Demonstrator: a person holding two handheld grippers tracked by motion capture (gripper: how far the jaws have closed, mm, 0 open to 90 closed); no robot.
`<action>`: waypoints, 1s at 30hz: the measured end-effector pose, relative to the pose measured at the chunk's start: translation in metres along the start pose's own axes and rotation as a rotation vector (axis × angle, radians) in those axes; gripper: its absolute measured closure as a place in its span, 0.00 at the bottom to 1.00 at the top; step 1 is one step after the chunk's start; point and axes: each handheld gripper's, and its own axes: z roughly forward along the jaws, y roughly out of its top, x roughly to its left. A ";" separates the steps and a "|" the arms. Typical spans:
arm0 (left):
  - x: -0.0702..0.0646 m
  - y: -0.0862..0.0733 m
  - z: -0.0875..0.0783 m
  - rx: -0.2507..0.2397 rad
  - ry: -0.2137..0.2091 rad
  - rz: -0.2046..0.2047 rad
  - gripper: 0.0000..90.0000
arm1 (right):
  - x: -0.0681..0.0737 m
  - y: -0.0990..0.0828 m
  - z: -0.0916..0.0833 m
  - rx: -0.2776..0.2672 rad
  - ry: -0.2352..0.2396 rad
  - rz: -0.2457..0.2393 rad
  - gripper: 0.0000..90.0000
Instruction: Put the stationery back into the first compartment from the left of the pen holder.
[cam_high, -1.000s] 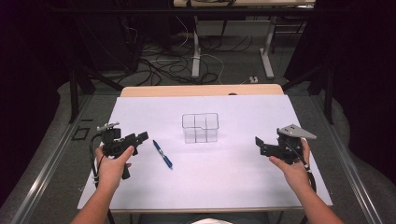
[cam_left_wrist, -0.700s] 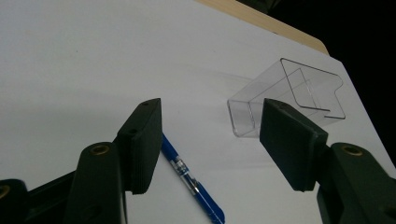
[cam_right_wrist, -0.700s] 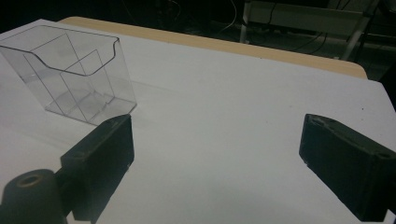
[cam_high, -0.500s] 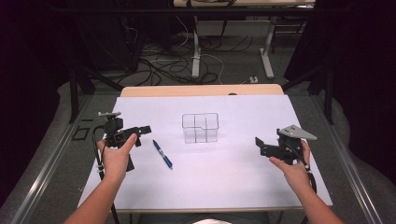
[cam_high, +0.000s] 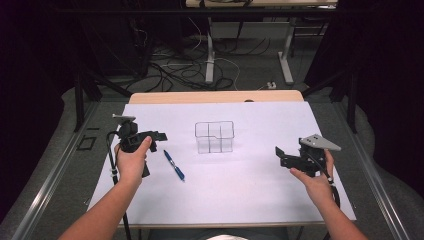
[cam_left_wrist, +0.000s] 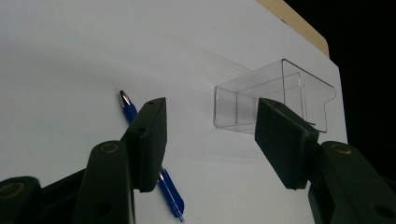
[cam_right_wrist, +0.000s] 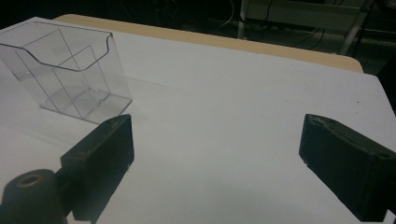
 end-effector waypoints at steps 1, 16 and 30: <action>0.000 0.000 0.002 -0.005 0.007 -0.010 0.50 | 0.000 0.000 0.000 0.000 -0.001 -0.001 0.11; 0.015 0.001 0.026 0.046 0.018 -0.187 0.57 | -0.003 -0.002 0.001 0.018 -0.018 -0.017 0.13; 0.024 -0.003 0.038 0.066 0.040 -0.255 0.63 | -0.002 -0.003 0.002 0.026 -0.028 -0.008 0.13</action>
